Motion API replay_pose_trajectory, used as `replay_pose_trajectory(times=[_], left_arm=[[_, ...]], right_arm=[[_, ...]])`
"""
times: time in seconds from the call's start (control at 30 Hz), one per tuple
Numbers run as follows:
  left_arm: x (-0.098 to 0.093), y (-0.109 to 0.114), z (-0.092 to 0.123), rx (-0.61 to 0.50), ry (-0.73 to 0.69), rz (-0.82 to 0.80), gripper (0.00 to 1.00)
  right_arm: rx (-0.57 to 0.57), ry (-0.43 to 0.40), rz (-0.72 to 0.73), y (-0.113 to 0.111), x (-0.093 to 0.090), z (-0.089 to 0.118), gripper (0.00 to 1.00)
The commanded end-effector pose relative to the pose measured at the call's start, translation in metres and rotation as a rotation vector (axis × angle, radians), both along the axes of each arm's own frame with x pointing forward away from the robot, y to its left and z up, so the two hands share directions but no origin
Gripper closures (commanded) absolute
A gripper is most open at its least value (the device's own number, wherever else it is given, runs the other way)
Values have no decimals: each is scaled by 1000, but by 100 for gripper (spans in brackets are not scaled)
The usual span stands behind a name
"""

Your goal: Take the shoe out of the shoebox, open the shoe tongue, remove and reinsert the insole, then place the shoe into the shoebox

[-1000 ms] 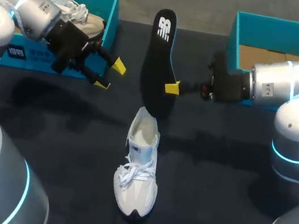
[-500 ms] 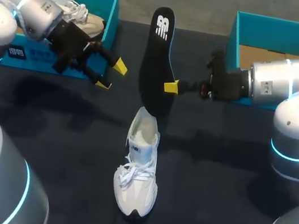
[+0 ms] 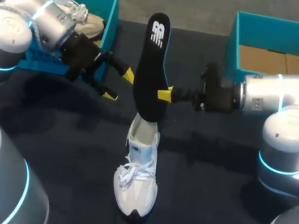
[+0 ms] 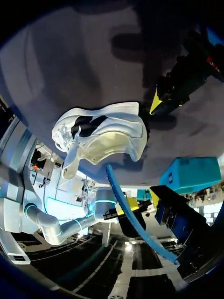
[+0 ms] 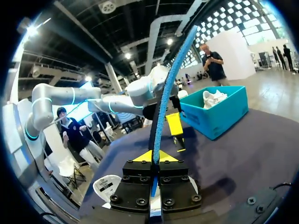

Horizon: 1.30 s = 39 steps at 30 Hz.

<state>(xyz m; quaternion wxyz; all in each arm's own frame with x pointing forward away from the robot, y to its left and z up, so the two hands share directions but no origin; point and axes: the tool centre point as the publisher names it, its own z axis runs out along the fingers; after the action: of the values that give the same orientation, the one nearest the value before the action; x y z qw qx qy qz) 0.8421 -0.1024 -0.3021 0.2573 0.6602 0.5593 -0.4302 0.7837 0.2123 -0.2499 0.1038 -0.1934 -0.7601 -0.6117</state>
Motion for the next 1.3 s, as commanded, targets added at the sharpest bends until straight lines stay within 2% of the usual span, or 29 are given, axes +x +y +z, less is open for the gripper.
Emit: replay_pose_trajectory(times=[0.03, 0.2, 0.57, 1.0, 1.3], left_arm=[[4, -3, -3, 15, 13, -5, 0], [1, -1, -6, 29, 19, 13, 0], [-14, 10, -6, 38, -108, 167, 0], [-16, 9, -15, 43, -39, 173, 0], [-13, 12, -20, 51, -15, 196, 0]], right_arm=[[3, -14, -2, 5, -2, -4, 100], [9, -40, 0, 7, -4, -6, 100], [7, -54, 15, 19, -4, -17, 100], [13, -106, -6, 18, -6, -24, 100], [3, -75, -27, 16, -8, -33, 100]])
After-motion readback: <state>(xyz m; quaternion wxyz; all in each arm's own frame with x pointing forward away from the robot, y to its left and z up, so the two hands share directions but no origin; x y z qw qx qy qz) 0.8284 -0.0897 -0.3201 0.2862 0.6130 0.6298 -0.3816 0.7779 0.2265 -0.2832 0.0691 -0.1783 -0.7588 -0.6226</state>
